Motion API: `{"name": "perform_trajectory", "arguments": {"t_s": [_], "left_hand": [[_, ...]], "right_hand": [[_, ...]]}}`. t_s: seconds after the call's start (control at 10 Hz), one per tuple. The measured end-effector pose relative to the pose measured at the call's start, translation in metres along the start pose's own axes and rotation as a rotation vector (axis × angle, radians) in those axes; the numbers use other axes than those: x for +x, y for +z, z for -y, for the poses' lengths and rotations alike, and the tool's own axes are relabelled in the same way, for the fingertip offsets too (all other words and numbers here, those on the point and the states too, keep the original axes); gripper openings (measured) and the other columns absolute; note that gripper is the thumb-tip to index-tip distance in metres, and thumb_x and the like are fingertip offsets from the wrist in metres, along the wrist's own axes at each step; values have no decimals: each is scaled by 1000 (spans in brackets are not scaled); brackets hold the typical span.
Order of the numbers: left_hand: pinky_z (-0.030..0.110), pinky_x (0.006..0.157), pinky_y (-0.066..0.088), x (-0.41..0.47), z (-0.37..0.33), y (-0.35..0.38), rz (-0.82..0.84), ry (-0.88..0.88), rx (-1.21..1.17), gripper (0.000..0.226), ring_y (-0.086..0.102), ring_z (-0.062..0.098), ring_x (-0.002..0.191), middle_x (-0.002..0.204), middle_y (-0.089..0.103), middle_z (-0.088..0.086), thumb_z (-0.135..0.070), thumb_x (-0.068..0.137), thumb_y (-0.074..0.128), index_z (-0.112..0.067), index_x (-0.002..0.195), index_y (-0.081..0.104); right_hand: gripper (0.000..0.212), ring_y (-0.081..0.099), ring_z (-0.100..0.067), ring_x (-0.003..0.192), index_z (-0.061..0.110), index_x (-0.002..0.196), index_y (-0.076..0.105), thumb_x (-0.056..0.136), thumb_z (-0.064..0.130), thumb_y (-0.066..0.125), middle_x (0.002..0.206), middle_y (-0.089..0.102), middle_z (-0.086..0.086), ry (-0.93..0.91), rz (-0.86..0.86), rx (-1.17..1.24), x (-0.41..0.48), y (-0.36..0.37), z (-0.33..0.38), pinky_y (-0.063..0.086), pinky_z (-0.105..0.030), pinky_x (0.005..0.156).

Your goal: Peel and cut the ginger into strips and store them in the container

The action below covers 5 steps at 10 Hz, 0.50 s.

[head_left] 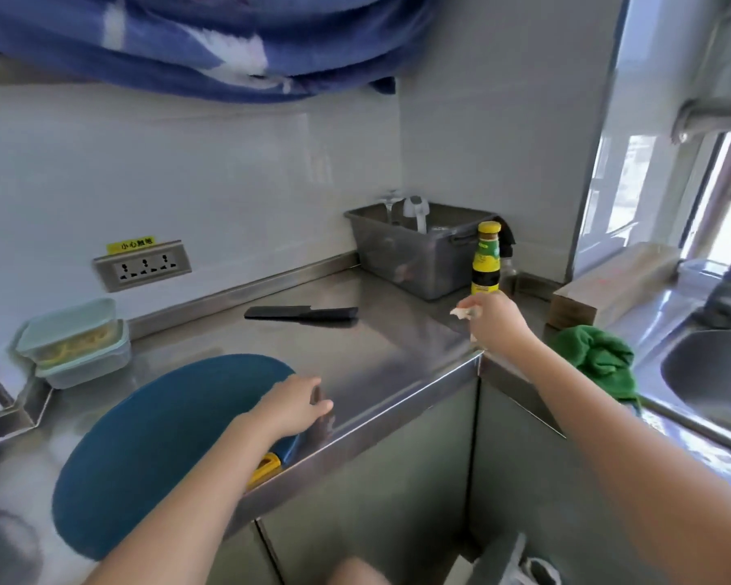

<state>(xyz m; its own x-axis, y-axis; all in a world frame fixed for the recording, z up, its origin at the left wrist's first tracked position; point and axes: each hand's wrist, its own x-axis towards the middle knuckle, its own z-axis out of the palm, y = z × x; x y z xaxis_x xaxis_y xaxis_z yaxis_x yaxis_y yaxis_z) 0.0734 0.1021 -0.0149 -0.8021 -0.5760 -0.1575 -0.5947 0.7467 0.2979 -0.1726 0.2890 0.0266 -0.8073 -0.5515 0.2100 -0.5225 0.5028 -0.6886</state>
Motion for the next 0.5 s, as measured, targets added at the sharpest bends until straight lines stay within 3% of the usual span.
{"name": "perform_trajectory", "arguments": {"t_s": [0.1,0.2,0.3,0.4,0.5], "left_hand": [[30,84,45,12,-4,-3,-1,-7,119,27,56,20,102,116,59,4,-34,96,48,-15,113,58],[29,82,47,14,-6,-9,3,11,161,25,58,18,95,111,63,1,-32,97,47,-18,114,60],[30,83,47,12,-6,-9,-6,18,155,28,57,18,97,113,62,1,-32,97,47,-18,117,60],[33,88,48,4,-3,-10,1,26,121,28,58,19,102,118,61,1,-30,96,48,-18,119,60],[30,99,41,-1,7,-14,30,40,-16,33,51,17,120,134,53,-4,-28,98,47,-21,128,56]], "right_hand": [[30,60,-33,104,10,110,70,85,0,56,112,67,-14,125,-111,-160,13,-15,-31,44,-30,81],[30,58,-35,105,13,106,71,83,0,57,107,68,-15,186,-174,-324,24,-19,-52,46,-33,84],[29,52,-39,110,8,109,68,87,0,52,113,65,-20,233,-188,-382,39,-14,-76,45,-37,88],[31,51,-42,113,1,119,60,91,13,57,122,54,-24,316,-99,-432,43,-2,-81,45,-42,90],[41,41,-42,122,2,128,52,90,16,58,131,44,-21,344,-94,-435,49,4,-61,39,-50,98]]}}
